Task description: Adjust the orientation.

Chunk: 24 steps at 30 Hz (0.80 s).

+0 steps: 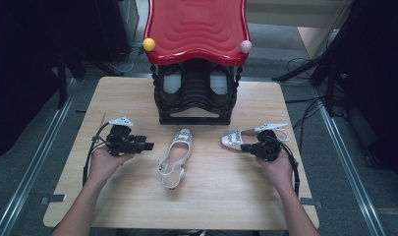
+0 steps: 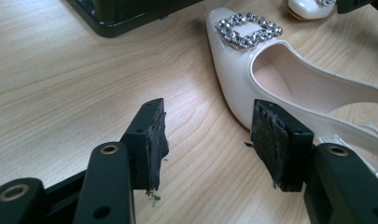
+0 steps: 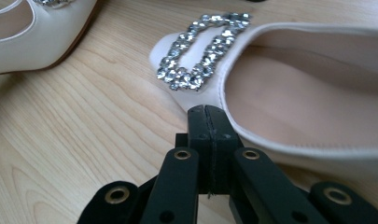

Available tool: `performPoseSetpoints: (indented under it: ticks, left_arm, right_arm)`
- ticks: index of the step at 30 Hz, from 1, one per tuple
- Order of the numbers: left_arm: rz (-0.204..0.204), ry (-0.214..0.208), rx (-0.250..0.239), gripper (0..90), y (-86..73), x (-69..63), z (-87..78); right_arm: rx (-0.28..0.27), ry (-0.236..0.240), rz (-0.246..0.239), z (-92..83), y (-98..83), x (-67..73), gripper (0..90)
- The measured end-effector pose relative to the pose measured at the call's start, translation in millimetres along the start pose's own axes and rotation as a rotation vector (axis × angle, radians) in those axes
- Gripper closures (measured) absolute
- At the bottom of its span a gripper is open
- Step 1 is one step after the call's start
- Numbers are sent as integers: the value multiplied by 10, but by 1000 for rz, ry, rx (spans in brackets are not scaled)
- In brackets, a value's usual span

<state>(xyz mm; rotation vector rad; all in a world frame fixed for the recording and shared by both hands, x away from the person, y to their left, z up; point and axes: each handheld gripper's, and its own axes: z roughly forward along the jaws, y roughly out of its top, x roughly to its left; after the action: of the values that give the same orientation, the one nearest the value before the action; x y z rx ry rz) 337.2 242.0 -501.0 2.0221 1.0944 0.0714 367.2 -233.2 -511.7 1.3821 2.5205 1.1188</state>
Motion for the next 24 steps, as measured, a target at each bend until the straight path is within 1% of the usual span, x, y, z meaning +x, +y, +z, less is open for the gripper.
performPoseSetpoints:
  ticks: [7, 8, 10, 14, 15, 19, 22, 24]
  left_arm:
    - [-20, 17, -15, 453, -99, 19, -90]
    - [-22, 15, -11, 454, -112, 22, -105]
    - [-27, 26, -13, 453, -137, 21, -122]
    - [-37, 29, -19, 453, -175, 21, -155]
    - [-35, 31, -20, 453, -182, 24, -161]
    - [-38, 33, -22, 453, -194, 22, -167]
    - [-37, 30, -20, 453, -192, 21, -165]
    - [-34, 31, -16, 453, -188, 15, -158]
  right_arm:
    - [8, 9, -16, 99, 109, 37, 900]
    - [10, 10, -17, 111, 125, 40, 900]
    - [8, 11, -16, 138, 149, 40, 900]
    - [13, 5, -19, 191, 203, 50, 900]
    - [12, -2, -22, 202, 215, 51, 900]
    - [8, -5, -18, 238, 249, 63, 900]
    - [1, 9, -16, 247, 257, 65, 900]
    - [6, 6, -16, 226, 260, 76, 900]
